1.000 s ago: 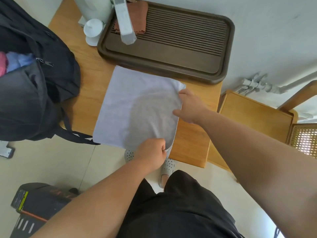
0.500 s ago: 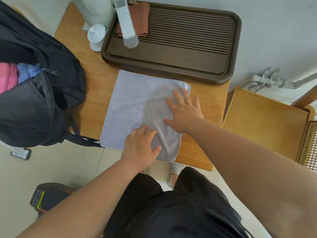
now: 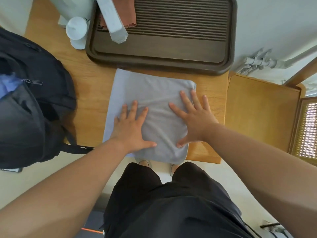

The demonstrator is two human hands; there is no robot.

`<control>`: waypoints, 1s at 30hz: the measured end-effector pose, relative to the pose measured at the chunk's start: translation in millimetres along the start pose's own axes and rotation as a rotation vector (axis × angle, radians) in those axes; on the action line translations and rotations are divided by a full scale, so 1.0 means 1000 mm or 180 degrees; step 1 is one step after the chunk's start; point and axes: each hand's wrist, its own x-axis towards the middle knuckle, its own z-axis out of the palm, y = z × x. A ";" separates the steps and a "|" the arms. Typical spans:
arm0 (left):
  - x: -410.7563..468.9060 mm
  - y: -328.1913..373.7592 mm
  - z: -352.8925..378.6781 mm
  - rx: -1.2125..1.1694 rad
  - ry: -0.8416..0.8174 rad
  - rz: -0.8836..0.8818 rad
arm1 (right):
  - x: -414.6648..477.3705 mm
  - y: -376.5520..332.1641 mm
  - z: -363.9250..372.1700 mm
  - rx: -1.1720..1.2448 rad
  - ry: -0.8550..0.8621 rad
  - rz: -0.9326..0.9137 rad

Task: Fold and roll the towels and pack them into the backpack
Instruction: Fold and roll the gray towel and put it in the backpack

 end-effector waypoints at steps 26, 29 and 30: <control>0.080 -0.062 -0.092 0.0370 0.0670 0.0263 | 0.052 0.015 -0.066 0.0444 0.0413 0.0946; 0.084 -0.063 -0.096 0.0258 0.0619 0.0272 | 0.051 0.013 -0.070 0.0354 0.0285 0.0851; 0.085 -0.064 -0.097 0.0203 0.0627 0.0298 | 0.051 0.012 -0.070 0.0394 0.0270 0.0836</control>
